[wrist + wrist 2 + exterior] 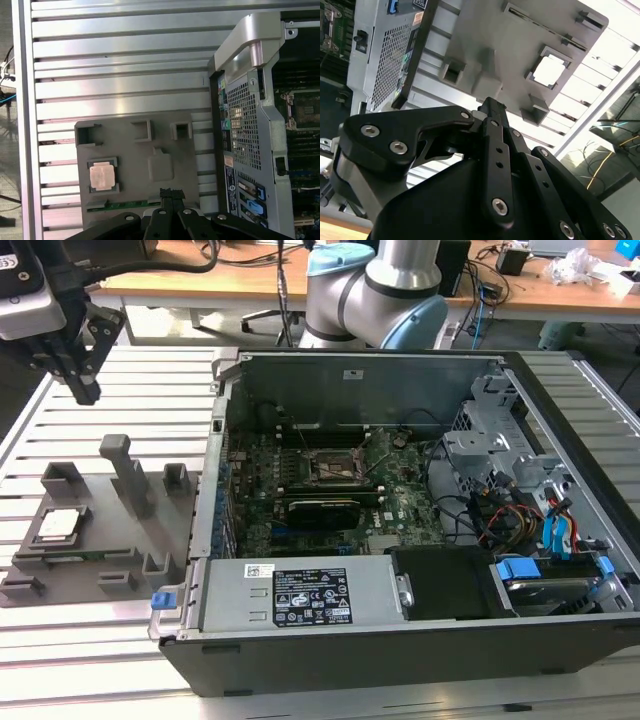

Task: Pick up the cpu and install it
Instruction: 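Reach for the cpu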

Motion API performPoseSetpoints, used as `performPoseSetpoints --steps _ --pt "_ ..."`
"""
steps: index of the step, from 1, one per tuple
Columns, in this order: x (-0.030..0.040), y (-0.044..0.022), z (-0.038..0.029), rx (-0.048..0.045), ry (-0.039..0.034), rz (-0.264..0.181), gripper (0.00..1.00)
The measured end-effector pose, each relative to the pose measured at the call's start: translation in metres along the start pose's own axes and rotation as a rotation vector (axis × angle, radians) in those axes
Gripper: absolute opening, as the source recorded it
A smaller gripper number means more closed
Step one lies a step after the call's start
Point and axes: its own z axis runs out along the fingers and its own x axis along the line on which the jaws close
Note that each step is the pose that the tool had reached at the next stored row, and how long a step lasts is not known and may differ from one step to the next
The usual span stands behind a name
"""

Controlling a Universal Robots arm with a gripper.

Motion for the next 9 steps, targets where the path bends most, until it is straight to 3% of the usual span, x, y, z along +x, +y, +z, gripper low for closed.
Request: performPoseSetpoints --steps 9 --pt "0.0125 -0.0009 -0.0002 0.0 -0.0001 0.0 0.11"
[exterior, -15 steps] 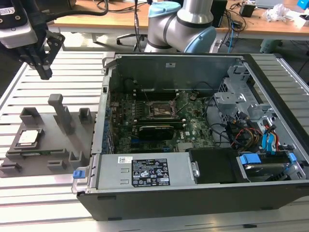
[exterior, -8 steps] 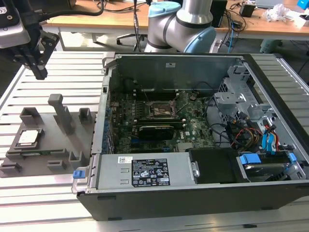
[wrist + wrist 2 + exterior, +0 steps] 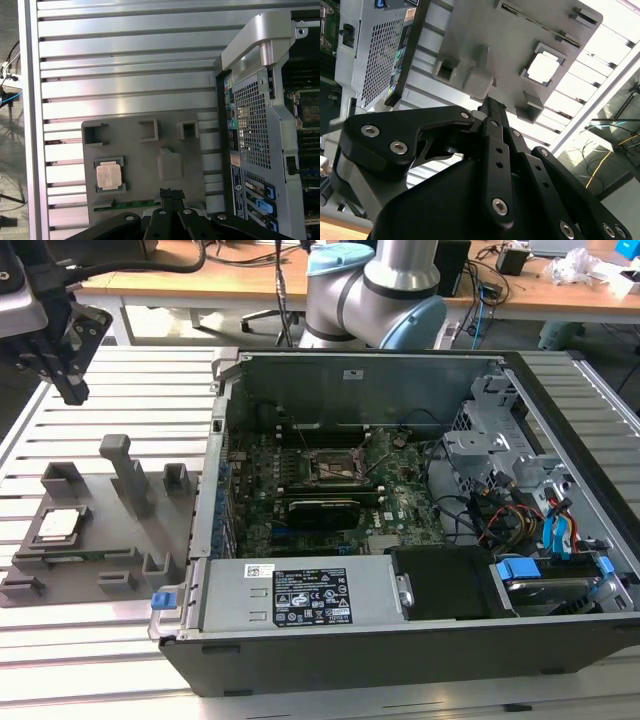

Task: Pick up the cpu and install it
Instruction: 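Reach for the cpu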

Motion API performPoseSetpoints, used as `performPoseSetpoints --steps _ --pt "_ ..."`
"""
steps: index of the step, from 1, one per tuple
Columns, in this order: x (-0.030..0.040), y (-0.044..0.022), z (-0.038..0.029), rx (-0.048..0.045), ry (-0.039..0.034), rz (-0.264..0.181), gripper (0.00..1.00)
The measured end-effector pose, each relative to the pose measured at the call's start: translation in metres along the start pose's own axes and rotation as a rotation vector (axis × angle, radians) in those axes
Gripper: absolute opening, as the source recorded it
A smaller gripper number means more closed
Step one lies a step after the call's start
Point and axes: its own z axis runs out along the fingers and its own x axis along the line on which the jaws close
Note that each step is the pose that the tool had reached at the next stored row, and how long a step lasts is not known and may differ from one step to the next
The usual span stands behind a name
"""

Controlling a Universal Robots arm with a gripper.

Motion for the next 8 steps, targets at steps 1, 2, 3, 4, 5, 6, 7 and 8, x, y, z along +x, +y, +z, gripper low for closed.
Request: performPoseSetpoints --steps 1,2,3,4,5,6,7,8 --pt "0.0015 -0.0001 -0.0001 0.0 0.0001 0.0 0.11" --pt "0.0035 -0.0003 -0.0001 0.0001 0.0001 0.0 0.11" --pt "0.0051 -0.0004 -0.0001 0.0 0.0 0.0 0.11" --pt "0.0077 -0.0006 -0.0002 0.0 0.0 0.0 0.11" --pt "0.0097 -0.0007 -0.0003 0.0001 0.0001 0.0 0.11" --pt "0.0126 -0.0009 -0.0004 0.0001 0.0001 0.0 0.11" --pt "0.0143 -0.0011 -0.0004 0.0001 0.0001 0.0 0.11" --pt "0.0174 -0.0013 -0.0005 0.0001 0.0001 0.0 0.11"
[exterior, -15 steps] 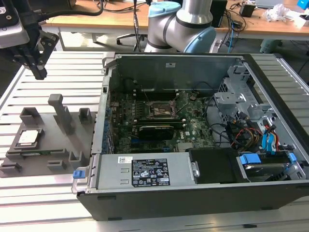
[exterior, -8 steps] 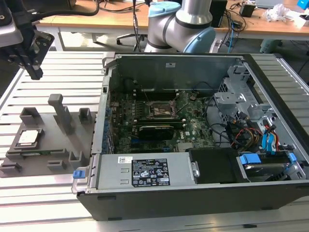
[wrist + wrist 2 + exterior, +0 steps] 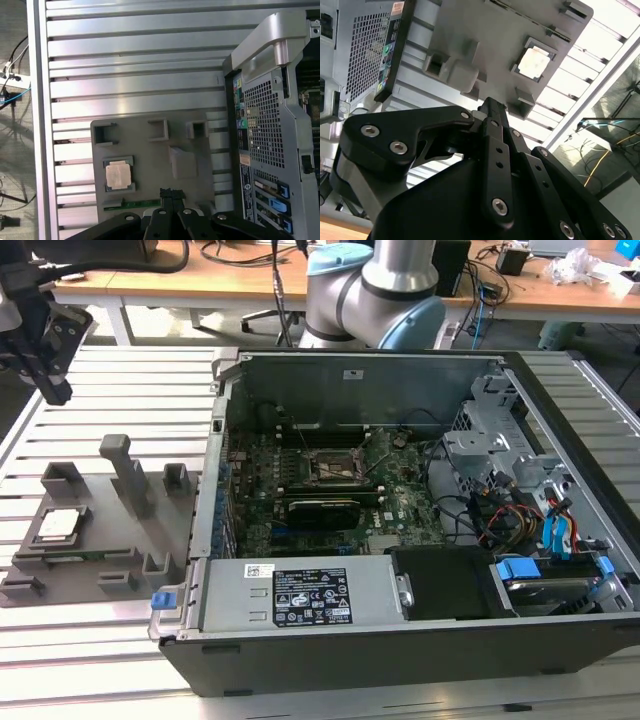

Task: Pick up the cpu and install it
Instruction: 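Reach for the cpu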

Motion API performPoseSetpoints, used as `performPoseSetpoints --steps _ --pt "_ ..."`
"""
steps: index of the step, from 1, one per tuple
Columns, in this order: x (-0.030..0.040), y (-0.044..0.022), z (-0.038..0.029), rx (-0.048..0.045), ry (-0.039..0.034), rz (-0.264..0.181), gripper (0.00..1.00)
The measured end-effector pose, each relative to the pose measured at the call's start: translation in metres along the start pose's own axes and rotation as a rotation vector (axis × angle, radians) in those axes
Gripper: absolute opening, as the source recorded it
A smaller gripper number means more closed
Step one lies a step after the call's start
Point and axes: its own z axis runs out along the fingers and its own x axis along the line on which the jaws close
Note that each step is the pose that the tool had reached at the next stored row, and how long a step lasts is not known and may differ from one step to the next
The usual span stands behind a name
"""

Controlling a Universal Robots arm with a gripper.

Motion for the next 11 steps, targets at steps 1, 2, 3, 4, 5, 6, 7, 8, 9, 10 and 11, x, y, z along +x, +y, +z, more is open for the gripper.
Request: performPoseSetpoints --steps 1,2,3,4,5,6,7,8,9,10,11 --pt "0.0028 -0.0002 0.0 -0.0001 -0.0001 0.0 0.11" --pt "0.0046 -0.0003 -0.0001 0.0 0.0 0.0 0.11" --pt "0.0066 -0.0005 -0.0001 -0.0001 0.0 0.0 0.11" --pt "0.0085 -0.0006 -0.0002 0.0 0.0 0.0 0.11" --pt "0.0105 -0.0008 -0.0003 -0.0001 0.0 0.0 0.11" --pt "0.0124 -0.0009 -0.0003 0.0 -0.0001 0.0 0.11" --pt "0.0141 -0.001 -0.0003 0.0 0.0 0.0 0.11" --pt "0.016 -0.0012 -0.0003 0.0 0.0 0.0 0.11" --pt "0.0178 -0.0013 -0.0004 0.0 0.0 0.0 0.11" --pt "0.0223 -0.0016 -0.0004 0.0 0.0 0.0 0.11" --pt "0.0249 -0.0018 -0.0004 -0.0001 -0.0001 0.0 0.11"
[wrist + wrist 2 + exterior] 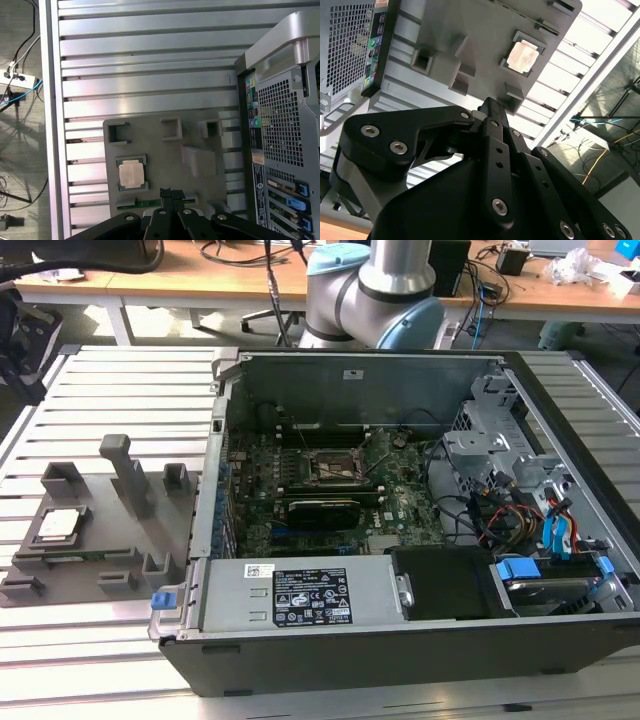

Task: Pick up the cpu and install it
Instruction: 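Reach for the cpu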

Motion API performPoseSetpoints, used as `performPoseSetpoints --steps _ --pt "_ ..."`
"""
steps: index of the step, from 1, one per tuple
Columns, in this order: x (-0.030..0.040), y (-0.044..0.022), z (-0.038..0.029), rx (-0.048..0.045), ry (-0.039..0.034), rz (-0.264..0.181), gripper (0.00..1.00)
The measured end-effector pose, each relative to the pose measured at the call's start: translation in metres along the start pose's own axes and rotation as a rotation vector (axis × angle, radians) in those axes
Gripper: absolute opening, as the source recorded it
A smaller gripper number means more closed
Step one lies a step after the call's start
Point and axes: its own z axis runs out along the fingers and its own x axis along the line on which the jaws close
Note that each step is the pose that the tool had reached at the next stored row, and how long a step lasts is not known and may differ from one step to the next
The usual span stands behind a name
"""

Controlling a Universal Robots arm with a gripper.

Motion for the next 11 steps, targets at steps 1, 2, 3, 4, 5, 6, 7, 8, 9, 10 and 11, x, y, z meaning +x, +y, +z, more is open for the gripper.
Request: performPoseSetpoints --steps 1,2,3,4,5,6,7,8,9,10,11 --pt "0.0025 -0.0002 -0.0001 0.0 0.0 0.0 0.11" --pt "0.0053 -0.0004 -0.0001 0.0 0.0 0.0 0.11" --pt "0.0076 -0.0006 -0.0002 0.0 0.0001 0.0 0.11" --pt "0.0118 -0.0009 -0.0002 0.0001 0.0001 0.0 0.11" --pt "0.0155 -0.0012 -0.0002 0.0001 0.0001 0.0 0.11" --pt "0.0177 -0.0013 -0.0001 0.0 0.0 0.0 0.11" --pt "0.0216 -0.0016 -0.0001 0.0 0.0 0.0 0.11" --pt "0.0242 -0.0018 -0.0001 0.0 0.0 0.0 0.11" --pt "0.0273 -0.002 -0.0002 0.0001 0.0001 0.0 0.11" --pt "0.0297 -0.0022 -0.0002 0.0001 0.0001 0.0 0.11" --pt "0.0329 -0.0025 -0.0003 0.0001 0.0001 0.0 0.11"
